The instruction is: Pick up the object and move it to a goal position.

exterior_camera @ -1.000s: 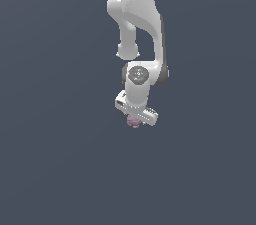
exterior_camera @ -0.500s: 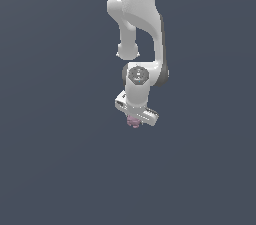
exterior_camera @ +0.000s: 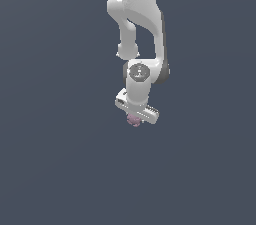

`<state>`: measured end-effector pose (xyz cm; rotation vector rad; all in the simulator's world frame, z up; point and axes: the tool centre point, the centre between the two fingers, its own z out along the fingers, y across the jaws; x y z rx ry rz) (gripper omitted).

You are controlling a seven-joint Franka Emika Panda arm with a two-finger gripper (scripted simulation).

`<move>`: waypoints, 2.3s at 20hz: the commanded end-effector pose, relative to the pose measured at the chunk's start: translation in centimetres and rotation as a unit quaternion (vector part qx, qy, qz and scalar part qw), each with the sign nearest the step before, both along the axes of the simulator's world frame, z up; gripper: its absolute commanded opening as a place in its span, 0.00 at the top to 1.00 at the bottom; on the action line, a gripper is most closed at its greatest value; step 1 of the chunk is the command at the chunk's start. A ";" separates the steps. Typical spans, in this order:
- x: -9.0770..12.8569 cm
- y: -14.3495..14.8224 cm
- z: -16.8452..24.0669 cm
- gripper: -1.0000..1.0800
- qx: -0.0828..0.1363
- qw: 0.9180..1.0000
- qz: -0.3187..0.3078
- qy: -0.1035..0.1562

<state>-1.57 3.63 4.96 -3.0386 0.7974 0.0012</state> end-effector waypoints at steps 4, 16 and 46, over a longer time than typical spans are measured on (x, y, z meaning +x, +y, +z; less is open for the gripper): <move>-0.7 0.5 2.3 1.00 0.000 1.000 0.000 -0.001; -3.9 2.7 12.1 1.00 0.000 1.000 0.000 0.000; -12.8 9.3 42.1 1.00 -0.001 1.000 0.000 -0.001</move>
